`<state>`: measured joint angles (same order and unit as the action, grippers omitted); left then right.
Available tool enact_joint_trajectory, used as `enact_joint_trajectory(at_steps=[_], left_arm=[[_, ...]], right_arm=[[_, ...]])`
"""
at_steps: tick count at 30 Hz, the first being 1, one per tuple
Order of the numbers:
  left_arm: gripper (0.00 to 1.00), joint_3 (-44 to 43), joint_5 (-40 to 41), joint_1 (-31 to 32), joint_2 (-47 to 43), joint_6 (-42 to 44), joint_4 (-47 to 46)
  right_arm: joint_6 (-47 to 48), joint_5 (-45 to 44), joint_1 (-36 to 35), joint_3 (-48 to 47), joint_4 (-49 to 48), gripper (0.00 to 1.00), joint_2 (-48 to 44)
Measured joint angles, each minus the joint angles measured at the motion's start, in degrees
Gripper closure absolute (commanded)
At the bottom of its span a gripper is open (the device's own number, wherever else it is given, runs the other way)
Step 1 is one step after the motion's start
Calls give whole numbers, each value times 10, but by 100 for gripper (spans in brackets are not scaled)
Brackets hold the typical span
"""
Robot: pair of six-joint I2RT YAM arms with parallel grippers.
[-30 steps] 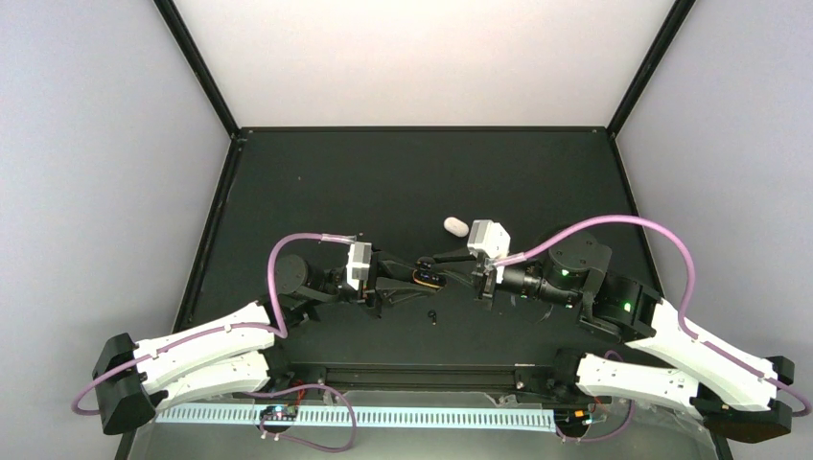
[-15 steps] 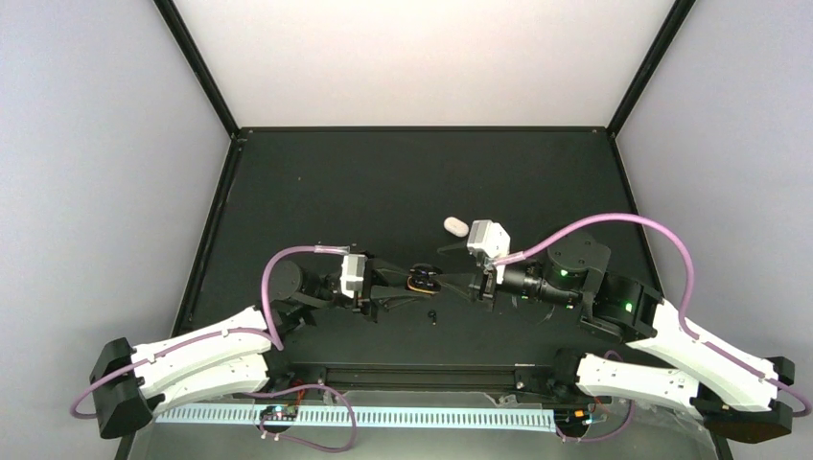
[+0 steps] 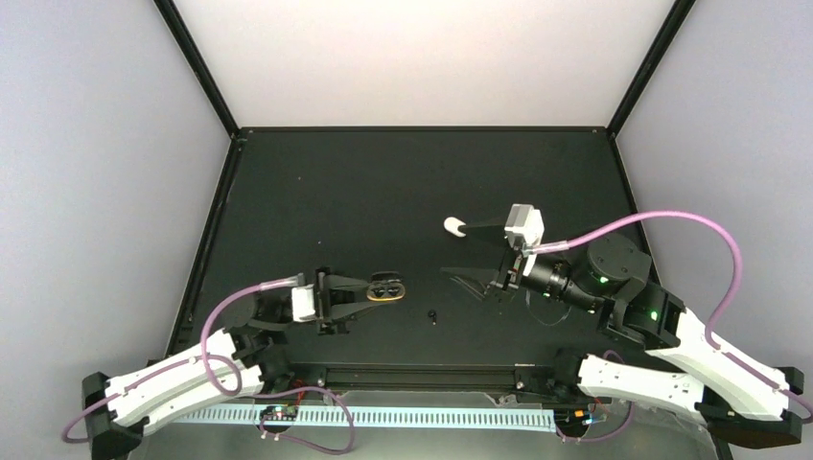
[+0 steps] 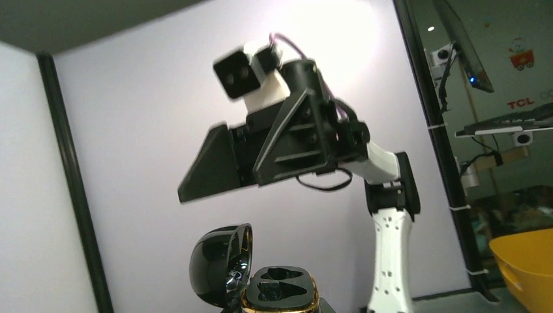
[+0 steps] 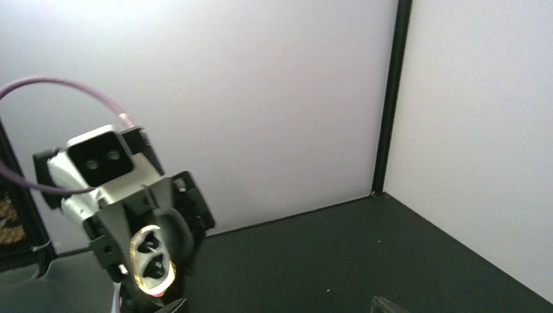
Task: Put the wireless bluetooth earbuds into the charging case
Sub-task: Open the charging case, then pick up the earbud from the center of the board.
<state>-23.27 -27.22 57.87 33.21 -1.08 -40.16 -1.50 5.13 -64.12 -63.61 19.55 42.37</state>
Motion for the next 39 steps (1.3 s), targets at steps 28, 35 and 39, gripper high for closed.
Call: enact_joint_trajectory(at_steps=[28,35,39], left_arm=[[99,-1,-32,0,-205,214,223],[98,33,-13,0,-217,156,205],[98,52,-4,0,-225,127,191]], right_arm=[[-196,6,82,180,3,37,185],[-223,17,110,225,6,47,224],[-234,36,111,244,6,52,264]])
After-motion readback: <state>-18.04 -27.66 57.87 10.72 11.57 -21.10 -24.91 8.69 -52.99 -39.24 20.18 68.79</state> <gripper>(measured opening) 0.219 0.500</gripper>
